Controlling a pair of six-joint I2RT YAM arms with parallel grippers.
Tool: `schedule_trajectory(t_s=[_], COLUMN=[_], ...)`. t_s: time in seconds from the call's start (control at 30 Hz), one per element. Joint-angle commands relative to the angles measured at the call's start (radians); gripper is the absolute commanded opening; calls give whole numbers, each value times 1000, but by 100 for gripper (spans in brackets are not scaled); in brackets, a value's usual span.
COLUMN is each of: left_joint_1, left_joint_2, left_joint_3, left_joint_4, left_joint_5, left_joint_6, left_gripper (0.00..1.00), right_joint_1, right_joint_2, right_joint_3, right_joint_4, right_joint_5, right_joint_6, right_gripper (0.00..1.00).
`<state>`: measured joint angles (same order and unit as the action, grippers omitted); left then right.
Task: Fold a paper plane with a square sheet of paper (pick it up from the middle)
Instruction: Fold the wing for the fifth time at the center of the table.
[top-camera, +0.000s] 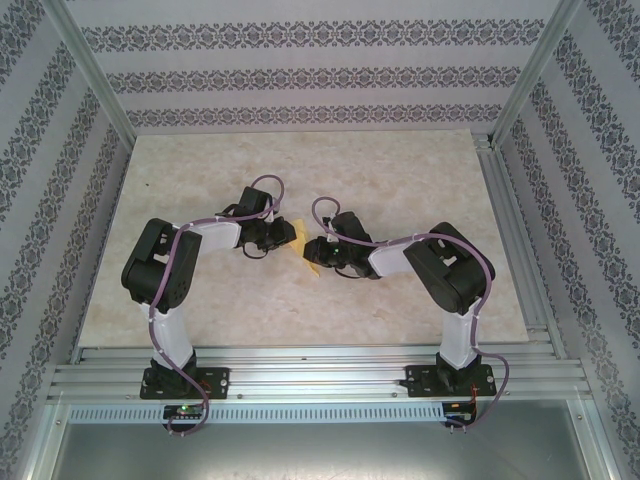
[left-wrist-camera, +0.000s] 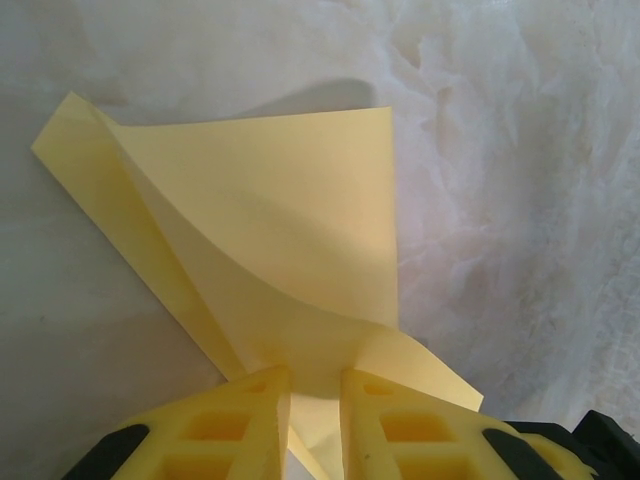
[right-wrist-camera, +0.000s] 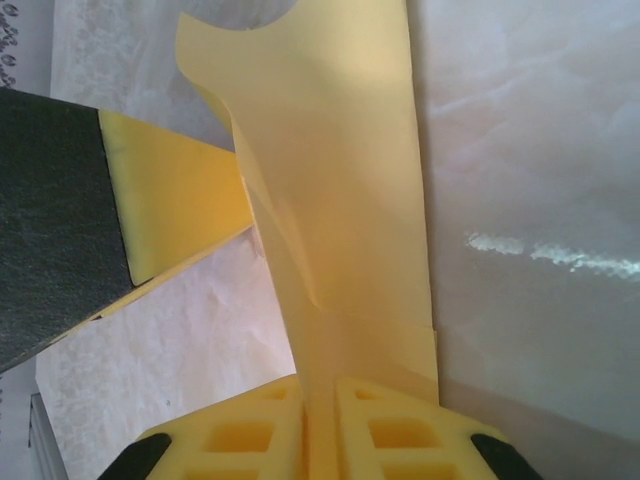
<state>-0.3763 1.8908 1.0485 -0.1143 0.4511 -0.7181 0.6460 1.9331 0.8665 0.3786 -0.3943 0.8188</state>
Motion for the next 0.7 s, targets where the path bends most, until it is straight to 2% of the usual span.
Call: schedule_trajectory(t_s=[0.0, 0.33, 0.67], left_joint_1=[-11, -11, -20], left_joint_2=[17, -22, -34], left_joint_3=[22, 20, 2], left_joint_4=[-18, 17, 67], left_joint_5=[-11, 49, 111], left_joint_6=[23, 33, 40], left_gripper=[23, 33, 36], right_joint_1=[3, -35, -65], right_joint_2=[-10, 37, 61], right_joint_3=[-22, -84, -89], right_joint_4=[9, 188, 239], right_joint_5=[13, -48, -91], right_joint_6=[2, 135, 208], right_gripper=[10, 6, 6])
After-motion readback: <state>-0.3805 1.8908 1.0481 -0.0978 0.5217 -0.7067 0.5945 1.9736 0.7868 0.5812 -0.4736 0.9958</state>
